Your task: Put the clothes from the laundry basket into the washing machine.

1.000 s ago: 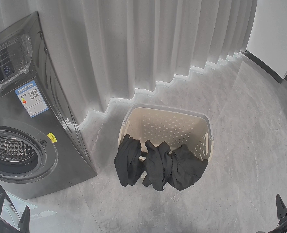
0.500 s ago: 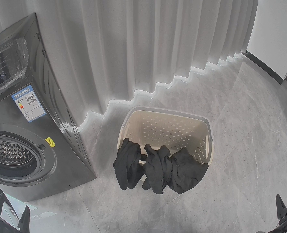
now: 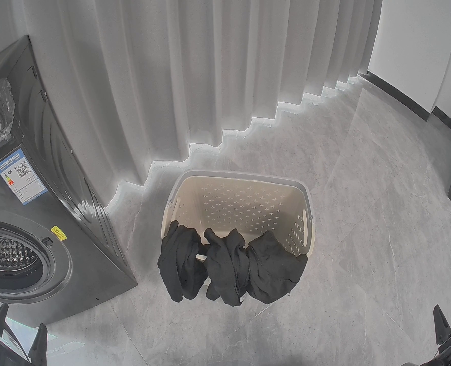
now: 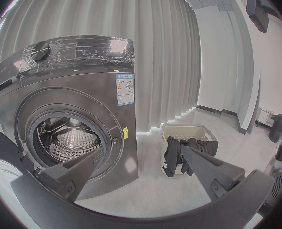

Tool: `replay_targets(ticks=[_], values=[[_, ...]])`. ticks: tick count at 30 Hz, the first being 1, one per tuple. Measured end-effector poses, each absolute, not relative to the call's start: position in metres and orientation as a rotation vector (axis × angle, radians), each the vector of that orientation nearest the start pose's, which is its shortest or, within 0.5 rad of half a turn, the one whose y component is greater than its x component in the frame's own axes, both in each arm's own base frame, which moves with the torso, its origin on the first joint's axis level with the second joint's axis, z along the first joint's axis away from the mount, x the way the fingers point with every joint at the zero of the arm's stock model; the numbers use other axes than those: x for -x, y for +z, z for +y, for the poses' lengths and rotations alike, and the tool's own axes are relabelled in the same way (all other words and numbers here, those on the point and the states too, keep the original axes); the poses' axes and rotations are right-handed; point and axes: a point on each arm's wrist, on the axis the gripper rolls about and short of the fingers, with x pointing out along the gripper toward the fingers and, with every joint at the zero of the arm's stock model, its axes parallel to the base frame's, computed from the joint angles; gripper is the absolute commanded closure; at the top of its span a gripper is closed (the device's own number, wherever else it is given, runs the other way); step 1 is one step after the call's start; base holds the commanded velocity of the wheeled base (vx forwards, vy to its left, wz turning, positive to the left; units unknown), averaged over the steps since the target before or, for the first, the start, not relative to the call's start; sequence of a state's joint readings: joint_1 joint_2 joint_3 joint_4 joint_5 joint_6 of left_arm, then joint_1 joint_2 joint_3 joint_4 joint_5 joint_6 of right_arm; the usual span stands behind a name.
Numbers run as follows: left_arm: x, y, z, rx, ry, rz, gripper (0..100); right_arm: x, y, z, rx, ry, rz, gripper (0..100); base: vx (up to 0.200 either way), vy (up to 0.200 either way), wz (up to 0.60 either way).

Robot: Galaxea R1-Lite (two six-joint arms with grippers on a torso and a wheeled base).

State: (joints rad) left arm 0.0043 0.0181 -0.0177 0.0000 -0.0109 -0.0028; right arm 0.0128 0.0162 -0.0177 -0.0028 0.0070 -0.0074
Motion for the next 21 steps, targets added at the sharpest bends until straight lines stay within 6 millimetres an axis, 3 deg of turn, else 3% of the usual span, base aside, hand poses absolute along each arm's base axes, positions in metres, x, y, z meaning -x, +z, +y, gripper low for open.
replay_targets(ticks=[6,21], values=[[0.0227,0.0808,-0.0004,0.004,-0.007,0.000,0,0.0229,0.0810,-0.0001,0.007,0.020,-0.004,0,-0.200,0.000,0.00],[0.0228,0.0808,-0.0003,-0.001,-0.007,0.000,0,0.0229,0.0810,-0.0001,0.007,0.020,-0.004,0,0.000,0.000,0.00]])
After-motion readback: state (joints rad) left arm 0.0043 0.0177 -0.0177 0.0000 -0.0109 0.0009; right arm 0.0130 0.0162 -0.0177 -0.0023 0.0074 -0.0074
